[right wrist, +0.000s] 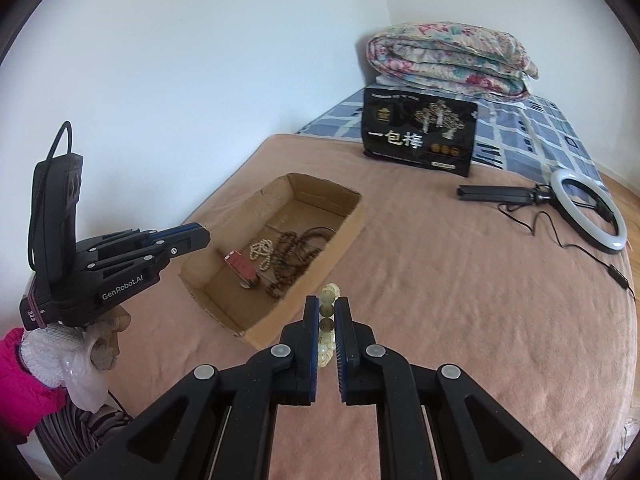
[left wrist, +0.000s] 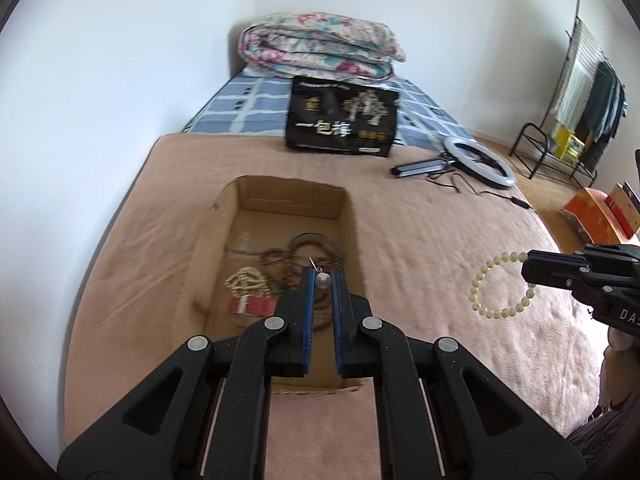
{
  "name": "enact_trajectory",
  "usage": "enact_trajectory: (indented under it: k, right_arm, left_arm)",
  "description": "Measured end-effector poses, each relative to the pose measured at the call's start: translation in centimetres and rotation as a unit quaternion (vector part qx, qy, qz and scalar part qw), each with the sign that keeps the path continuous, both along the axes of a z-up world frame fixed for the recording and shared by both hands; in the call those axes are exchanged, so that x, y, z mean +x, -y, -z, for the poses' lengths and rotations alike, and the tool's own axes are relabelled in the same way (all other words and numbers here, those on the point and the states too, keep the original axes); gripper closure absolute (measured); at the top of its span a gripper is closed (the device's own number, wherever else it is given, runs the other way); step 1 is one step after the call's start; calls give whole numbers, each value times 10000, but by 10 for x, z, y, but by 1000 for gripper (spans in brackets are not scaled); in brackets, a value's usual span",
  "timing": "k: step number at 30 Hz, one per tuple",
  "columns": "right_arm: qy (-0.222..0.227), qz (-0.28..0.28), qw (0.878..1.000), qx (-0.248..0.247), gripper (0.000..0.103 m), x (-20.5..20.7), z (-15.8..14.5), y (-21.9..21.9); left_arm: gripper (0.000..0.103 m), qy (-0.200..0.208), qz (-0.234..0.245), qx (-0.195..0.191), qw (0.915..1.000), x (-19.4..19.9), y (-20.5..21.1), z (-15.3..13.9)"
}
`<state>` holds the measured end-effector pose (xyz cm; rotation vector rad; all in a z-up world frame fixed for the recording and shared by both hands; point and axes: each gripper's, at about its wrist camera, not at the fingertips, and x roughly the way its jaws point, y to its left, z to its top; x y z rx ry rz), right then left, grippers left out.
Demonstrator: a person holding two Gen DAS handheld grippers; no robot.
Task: Organize jewelry
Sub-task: 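Carry the bracelet with the right tool and the pearl bead with the left tool into the box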
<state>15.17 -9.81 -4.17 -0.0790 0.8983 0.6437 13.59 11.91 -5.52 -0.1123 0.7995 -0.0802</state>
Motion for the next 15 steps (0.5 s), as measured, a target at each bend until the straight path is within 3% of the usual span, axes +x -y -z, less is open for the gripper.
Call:
enact_trajectory:
  k: [15]
  right_arm:
    - [-211, -327, 9991, 196, 98, 17, 19, -69]
  left_arm:
    - [97, -361, -298, 9, 9989, 5, -35, 29]
